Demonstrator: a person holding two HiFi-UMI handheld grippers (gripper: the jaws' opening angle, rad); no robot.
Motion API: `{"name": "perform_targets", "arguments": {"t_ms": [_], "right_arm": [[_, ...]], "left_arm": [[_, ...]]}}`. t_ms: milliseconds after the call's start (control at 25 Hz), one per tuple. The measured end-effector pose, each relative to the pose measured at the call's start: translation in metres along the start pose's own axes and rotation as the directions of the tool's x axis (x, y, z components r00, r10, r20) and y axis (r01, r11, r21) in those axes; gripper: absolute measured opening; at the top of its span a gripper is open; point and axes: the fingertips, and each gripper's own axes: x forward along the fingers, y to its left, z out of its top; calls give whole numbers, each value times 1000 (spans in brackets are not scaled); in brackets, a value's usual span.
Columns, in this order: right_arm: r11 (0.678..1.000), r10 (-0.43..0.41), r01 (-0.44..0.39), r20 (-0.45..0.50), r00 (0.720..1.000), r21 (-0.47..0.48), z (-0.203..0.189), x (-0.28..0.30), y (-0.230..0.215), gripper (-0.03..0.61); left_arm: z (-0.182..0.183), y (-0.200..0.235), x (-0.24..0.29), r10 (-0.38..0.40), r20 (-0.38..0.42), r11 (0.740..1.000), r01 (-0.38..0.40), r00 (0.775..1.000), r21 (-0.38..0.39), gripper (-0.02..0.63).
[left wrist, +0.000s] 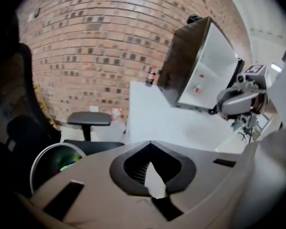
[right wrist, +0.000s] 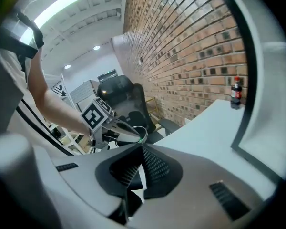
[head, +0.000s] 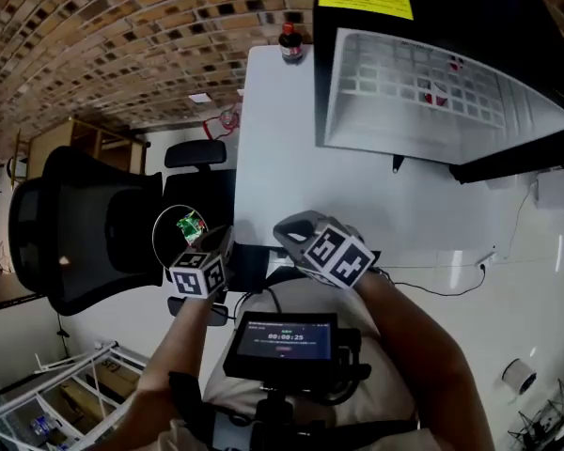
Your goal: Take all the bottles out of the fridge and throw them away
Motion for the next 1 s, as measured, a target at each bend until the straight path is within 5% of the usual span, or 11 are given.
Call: {"name": "perform_targets", "arguments": {"t_ms": [320,800,1000], "right_arm": [[979,-130,103,153,980,174,-31,-107,-59,4],[896,-382,273,296,876,349,-63,-240,-131,4],[881,-435,310,353,828,358,-54,-276,-141,3]], "left_arm": [[88,-161,51,-232,37,958,222,972,180,11],[134,-313,98,-432,-56,859,429,900,279,11],[144,-359,104,-500,-79,790,492,862,367,11]]}}
